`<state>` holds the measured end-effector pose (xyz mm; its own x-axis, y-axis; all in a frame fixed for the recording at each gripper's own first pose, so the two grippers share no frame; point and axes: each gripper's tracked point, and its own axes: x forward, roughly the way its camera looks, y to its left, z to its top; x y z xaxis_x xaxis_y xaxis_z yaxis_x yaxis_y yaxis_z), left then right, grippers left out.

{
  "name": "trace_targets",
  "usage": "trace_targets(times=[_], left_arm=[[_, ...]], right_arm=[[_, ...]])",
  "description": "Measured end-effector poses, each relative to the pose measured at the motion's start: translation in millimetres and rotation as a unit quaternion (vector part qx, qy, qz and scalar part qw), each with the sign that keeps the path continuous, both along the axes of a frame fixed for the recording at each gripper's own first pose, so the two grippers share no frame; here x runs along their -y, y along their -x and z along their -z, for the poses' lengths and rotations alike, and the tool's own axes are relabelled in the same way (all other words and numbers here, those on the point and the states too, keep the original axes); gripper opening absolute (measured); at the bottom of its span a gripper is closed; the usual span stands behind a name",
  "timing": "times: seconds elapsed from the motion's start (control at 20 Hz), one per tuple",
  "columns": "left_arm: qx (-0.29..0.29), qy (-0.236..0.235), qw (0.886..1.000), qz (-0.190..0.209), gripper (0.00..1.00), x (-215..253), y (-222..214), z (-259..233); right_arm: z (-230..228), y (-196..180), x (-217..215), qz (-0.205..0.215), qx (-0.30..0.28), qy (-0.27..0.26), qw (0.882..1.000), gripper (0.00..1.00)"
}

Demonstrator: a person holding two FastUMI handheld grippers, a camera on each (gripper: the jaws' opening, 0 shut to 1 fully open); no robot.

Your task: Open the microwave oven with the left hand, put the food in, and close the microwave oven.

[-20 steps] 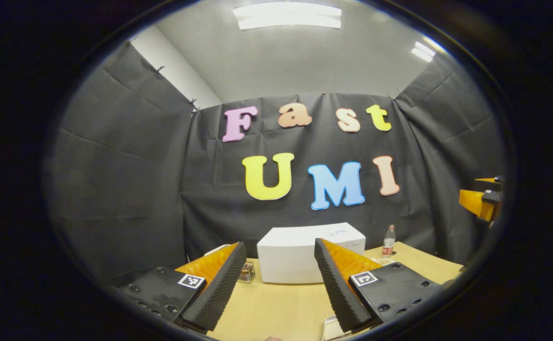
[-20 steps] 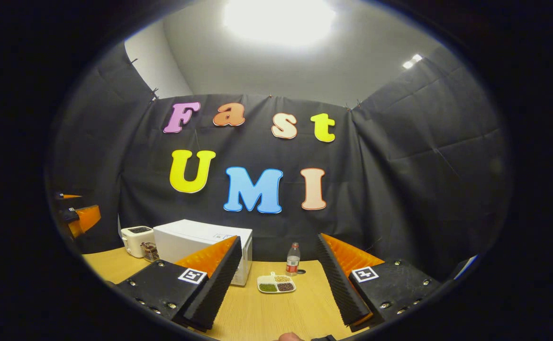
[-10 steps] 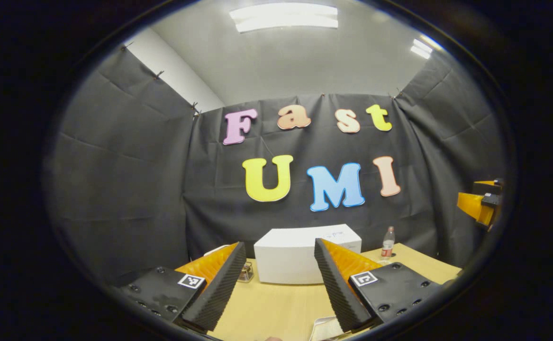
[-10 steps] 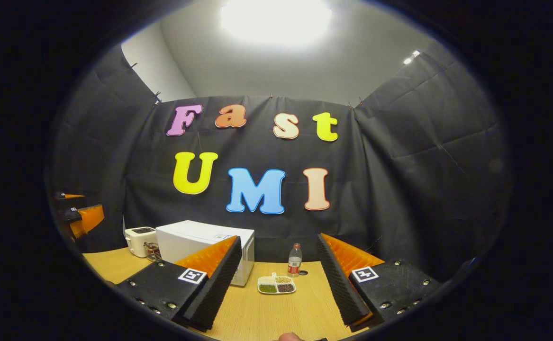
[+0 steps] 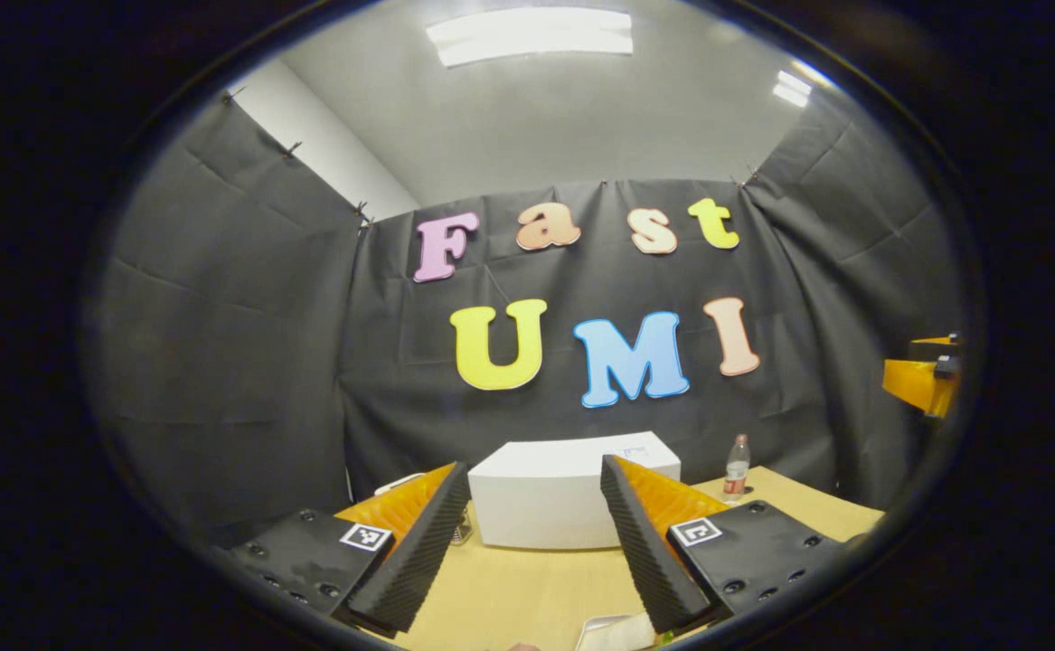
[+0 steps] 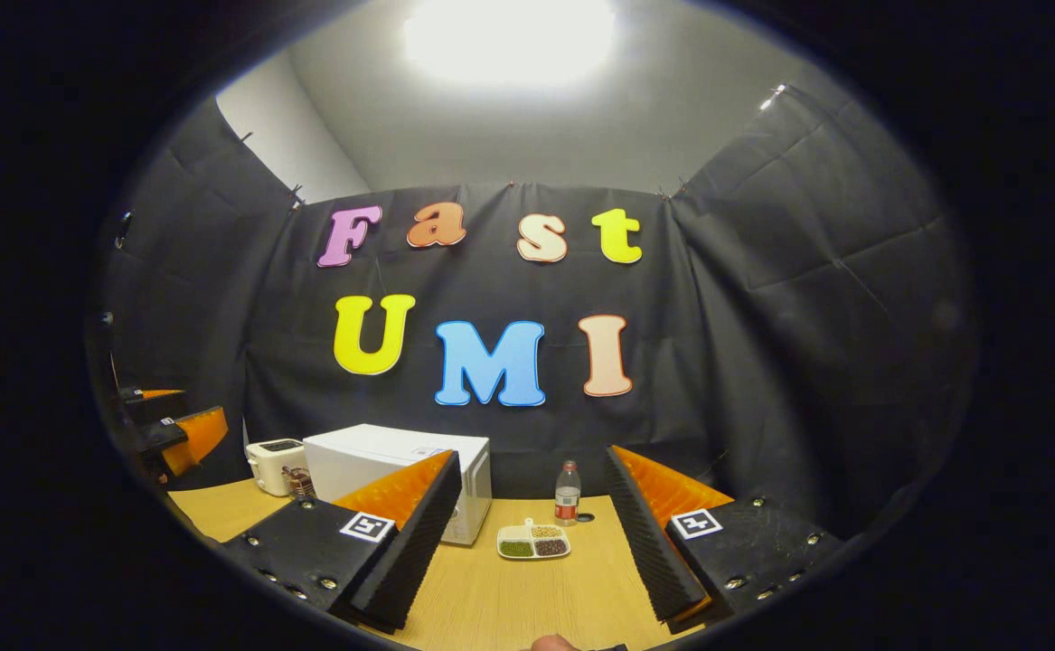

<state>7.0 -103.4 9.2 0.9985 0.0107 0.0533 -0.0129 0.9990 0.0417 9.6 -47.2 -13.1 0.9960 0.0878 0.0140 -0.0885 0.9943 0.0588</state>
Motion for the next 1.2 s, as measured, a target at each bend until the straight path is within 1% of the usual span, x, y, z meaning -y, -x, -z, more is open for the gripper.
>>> trace_targets(times=[0.05,0.3,0.35,0.5,0.8,0.9,0.95,1.0,1.05,1.1,1.15,1.2], left_arm=[[0.002,0.001,1.000,0.006,0.99,3,-10,3],[0.004,0.006,0.999,0.033,0.93,13,-70,19],[0.001,0.008,0.999,0.041,1.00,16,-85,26],[-0.005,0.012,0.998,0.066,1.00,26,-128,44],[-0.036,0.013,0.993,0.110,0.99,55,-203,98],[-0.050,0.019,0.991,0.124,0.97,66,-223,117],[-0.056,0.022,0.989,0.132,1.00,72,-233,125],[-0.062,0.024,0.988,0.138,0.97,77,-242,135],[-0.068,0.025,0.987,0.144,1.00,82,-251,143],[-0.074,0.026,0.986,0.150,0.97,87,-261,151],[-0.081,0.028,0.984,0.156,1.00,92,-270,159],[-0.087,0.029,0.982,0.163,1.00,99,-277,169]], right_arm=[[1,-1,0,0.003,-0.002,0.000,1.000,0.95],[2,-8,-4,0.028,-0.010,-0.007,1.000,0.95],[1,-8,-6,0.036,-0.009,-0.005,0.999,0.95],[-4,-13,-14,0.054,-0.001,0.001,0.999,0.95],[0,-27,-19,0.102,-0.013,0.018,0.995,0.95],[3,-30,-19,0.118,-0.020,0.021,0.993,0.95],[5,-31,-19,0.126,-0.023,0.025,0.991,0.95],[6,-31,-17,0.135,-0.027,0.030,0.990,0.95],[7,-31,-16,0.144,-0.030,0.035,0.988,0.95],[9,-31,-15,0.153,-0.032,0.040,0.987,0.95],[10,-30,-15,0.162,-0.035,0.044,0.985,0.95],[12,-29,-14,0.170,-0.040,0.048,0.984,0.95]])
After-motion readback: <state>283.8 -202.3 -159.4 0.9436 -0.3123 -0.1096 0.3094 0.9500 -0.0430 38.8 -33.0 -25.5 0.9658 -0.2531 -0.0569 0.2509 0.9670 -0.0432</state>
